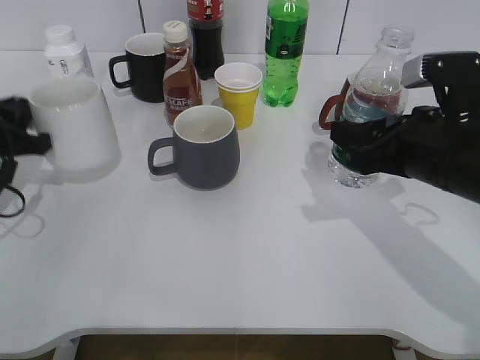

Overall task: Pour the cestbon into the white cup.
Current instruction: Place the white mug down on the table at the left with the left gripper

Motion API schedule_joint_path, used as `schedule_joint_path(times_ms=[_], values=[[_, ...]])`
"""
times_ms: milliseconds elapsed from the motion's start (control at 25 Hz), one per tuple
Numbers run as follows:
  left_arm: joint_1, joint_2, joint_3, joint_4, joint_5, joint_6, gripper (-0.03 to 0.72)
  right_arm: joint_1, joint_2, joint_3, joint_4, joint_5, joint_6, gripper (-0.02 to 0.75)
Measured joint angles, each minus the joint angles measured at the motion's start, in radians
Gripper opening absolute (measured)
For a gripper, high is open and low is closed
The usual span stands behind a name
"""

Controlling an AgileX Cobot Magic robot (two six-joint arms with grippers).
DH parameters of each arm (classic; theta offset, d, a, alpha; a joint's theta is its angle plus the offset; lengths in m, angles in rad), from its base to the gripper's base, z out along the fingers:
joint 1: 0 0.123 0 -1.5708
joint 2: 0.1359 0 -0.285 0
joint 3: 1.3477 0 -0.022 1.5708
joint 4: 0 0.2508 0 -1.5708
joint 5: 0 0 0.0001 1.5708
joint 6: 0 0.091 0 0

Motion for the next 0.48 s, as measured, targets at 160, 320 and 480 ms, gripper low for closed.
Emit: schedule_joint_path(times_ms=[160,320,480], values=[[0.000,0.077,-0.010,0.008,-0.015,-0.001,0.036,0.000,0.000,0.000,-0.016,-0.002,0.001,0.452],[0.000,0.088,-0.016,0.011,-0.029,-0.001,0.036,0.000,0.000,0.000,-0.017,-0.004,0.001,0.452],[0.000,0.088,-0.007,0.022,-0.037,-0.001,0.036,0.000,0.000,0.000,-0.018,-0.005,0.001,0.452]])
